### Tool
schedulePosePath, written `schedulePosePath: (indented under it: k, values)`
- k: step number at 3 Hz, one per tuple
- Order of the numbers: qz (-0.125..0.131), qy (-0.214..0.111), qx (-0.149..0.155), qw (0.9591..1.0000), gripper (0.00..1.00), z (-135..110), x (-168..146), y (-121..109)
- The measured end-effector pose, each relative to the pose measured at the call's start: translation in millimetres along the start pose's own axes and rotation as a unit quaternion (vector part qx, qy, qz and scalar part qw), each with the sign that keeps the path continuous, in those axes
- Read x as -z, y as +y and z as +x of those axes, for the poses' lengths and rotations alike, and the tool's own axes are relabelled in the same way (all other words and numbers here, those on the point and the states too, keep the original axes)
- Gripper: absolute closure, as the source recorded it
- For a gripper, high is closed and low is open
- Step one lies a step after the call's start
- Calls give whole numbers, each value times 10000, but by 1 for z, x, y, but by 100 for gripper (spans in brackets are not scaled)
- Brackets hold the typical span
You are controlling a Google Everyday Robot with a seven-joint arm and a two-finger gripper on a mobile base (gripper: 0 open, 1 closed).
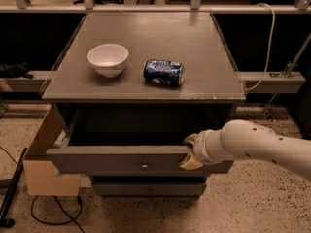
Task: Open top drawer
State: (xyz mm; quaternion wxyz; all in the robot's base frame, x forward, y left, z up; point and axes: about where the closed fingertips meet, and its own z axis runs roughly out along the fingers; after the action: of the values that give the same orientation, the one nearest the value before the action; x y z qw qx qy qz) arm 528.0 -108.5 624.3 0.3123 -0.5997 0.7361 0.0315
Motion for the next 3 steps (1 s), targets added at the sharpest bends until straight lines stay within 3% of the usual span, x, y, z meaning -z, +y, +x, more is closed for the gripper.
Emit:
schedulePosePath:
  k: [1,3]
  values:
    - [-3,-6,-14,10000,100,0,2,3]
    - [-8,-21,-58,10000,100,3,8,12]
